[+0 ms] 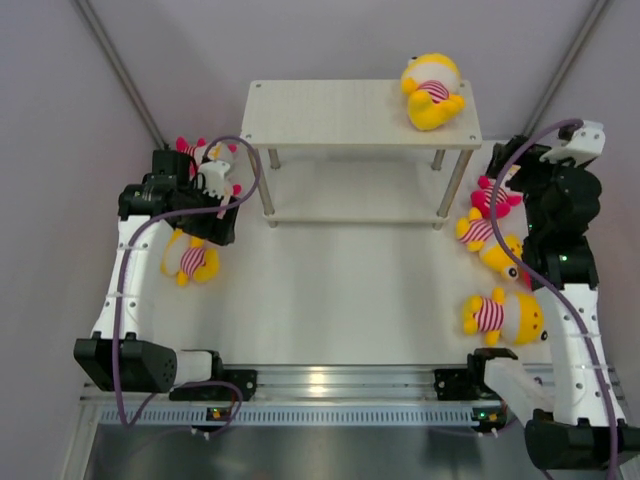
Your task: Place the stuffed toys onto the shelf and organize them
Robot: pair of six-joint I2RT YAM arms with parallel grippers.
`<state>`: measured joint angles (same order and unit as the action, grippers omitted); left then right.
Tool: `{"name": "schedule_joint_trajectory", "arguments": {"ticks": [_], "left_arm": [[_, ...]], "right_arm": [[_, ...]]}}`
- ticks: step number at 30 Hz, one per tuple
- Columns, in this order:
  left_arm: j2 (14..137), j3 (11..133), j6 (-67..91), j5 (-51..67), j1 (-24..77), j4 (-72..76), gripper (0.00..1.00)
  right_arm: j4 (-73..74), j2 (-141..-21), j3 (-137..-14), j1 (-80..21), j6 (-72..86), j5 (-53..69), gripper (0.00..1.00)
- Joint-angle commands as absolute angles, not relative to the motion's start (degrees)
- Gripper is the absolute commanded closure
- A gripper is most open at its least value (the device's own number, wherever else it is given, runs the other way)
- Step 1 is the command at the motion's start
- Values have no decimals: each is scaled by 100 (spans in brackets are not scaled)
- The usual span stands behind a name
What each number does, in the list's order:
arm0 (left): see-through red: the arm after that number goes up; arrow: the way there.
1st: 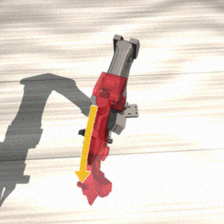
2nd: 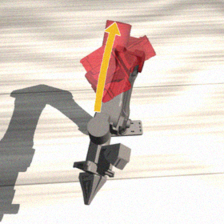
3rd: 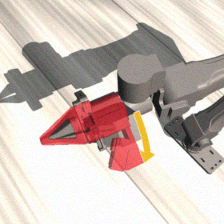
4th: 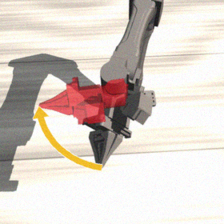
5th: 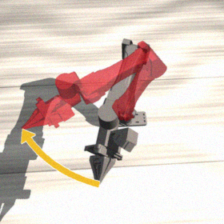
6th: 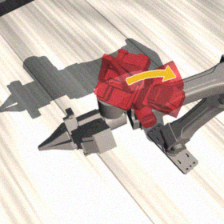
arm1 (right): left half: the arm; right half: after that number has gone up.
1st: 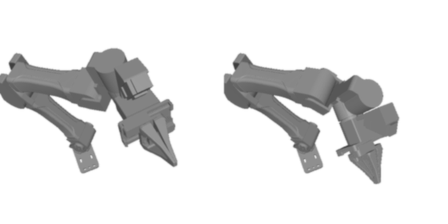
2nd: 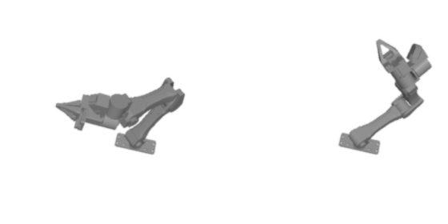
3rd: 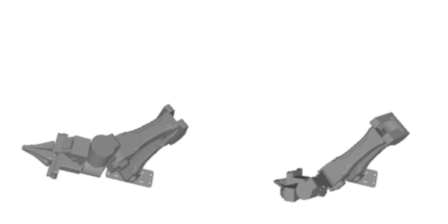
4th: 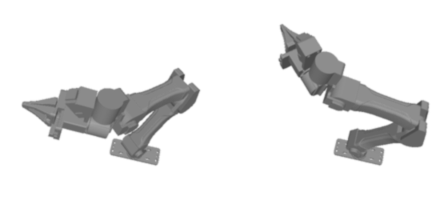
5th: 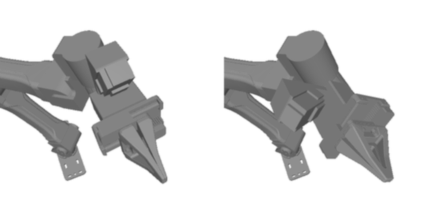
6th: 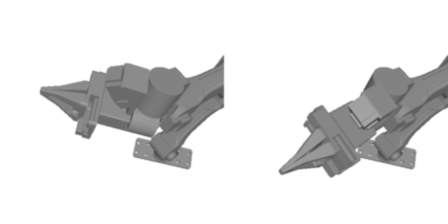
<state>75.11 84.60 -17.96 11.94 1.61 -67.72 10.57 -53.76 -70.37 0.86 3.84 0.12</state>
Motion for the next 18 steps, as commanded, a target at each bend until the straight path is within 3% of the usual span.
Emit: {"name": "schedule_joint_trajectory", "arguments": {"ticks": [1,8,18], "left_arm": [[7427,8464,-1846,1327,141,-6776,14],[7321,8385,-1898,1327,141,-6776,14],[7295,8297,-1951,1318,141,-6776,14]], "right_arm": [[827,-5423,-5715,141,2073,-2537,8],[80,-6335,-4475,149,2654,-2558,11],[-404,-7874,-4456,141,2321,-1391,12]]}}
